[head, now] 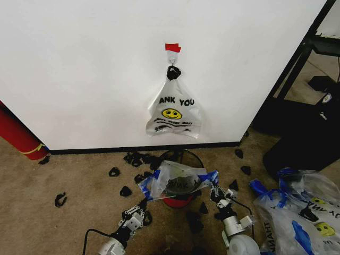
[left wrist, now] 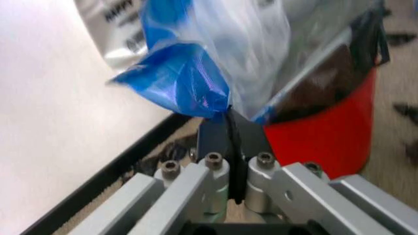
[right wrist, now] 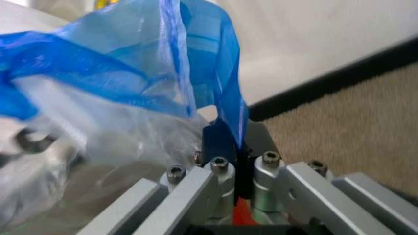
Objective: Pick up the garbage bag from the wall and place it over the trash bin.
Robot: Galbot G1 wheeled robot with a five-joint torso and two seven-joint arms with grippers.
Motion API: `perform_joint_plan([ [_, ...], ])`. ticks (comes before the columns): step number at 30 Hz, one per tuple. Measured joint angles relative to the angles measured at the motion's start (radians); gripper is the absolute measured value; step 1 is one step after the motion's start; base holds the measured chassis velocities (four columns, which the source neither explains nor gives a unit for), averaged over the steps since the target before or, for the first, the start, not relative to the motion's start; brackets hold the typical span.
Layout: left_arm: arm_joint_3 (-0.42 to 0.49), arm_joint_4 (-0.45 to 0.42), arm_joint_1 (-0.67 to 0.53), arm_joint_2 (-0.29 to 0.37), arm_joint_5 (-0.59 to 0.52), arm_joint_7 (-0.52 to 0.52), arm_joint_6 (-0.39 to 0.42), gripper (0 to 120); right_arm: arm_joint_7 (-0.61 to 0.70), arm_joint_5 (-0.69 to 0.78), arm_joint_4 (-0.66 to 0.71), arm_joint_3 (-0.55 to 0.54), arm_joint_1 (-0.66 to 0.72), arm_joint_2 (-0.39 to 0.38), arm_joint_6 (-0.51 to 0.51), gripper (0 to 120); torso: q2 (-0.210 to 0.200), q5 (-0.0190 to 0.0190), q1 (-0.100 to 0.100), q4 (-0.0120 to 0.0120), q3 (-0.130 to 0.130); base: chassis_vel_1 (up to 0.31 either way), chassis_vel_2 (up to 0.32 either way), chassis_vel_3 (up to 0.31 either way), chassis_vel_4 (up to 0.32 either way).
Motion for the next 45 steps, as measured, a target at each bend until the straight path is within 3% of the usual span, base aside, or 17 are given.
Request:
perform_joint_plan([
  [5, -0.015, -0.033, 0.021, -0.002, -0.023, 0.003, -0.009, 16, 0.097, -0.107, 0.093, 0.003, -0.053, -0.044, -0.044, 18, 0.000, 0.0000, 0.000, 0.0001, 0.000, 0.000, 0.000, 0.000, 0.000],
  [16, -0.166, -0.161, 0.163, 0.045, 0.000, 0.115, -0.009, 58, 0.546, -0.307, 0.412, 0.046, -0.245, -0.177, -0.213, 59, 0.000, -0.0001, 0.000, 0.0000, 0.000, 0.000, 0.000, 0.000, 0.000],
  [27, -0.251, -0.243, 0.184, 0.012, -0.017, 0.185, -0.083, 98, 0.707, -0.500, 0.578, 0.050, -0.348, -0.200, -0.279, 98, 0.000, 0.0000, 0.000, 0.0000, 0.000, 0.000, 0.000, 0.000, 0.000],
  [32, -0.255, -0.283, 0.170, 0.027, -0.061, 0.191, -0.078, 100, 0.791, -0.490, 0.579, 0.040, -0.348, -0.237, -0.417, 100, 0.000, 0.0000, 0.000, 0.0000, 0.000, 0.000, 0.000, 0.000, 0.000],
  [37, -0.232, -0.286, 0.149, 0.047, -0.074, 0.199, -0.067, 100, 0.770, -0.457, 0.519, 0.037, -0.339, -0.280, -0.485, 100, 0.000, 0.0002, 0.000, 0.0001, 0.000, 0.000, 0.000, 0.000, 0.000],
  [42, -0.190, -0.249, 0.115, 0.052, -0.075, 0.199, -0.059, 100, 0.526, -0.458, 0.434, 0.040, -0.319, -0.316, -0.439, 100, 0.000, 0.0000, 0.000, -0.0002, 0.000, 0.000, 0.000, 0.000, 0.000],
  [43, -0.190, -0.249, 0.115, 0.052, -0.075, 0.199, -0.059, 100, 0.526, -0.458, 0.434, 0.040, -0.319, -0.316, -0.439, 100, 0.000, 0.0000, 0.000, -0.0002, 0.000, 0.000, 0.000, 0.000, 0.000],
  [45, -0.180, -0.242, 0.107, 0.052, -0.079, 0.197, -0.058, 100, 0.382, -0.467, 0.386, 0.051, -0.277, -0.312, -0.384, 100, 0.000, 0.0001, 0.000, 0.0001, 0.000, 0.000, 0.000, 0.000, 0.000],
])
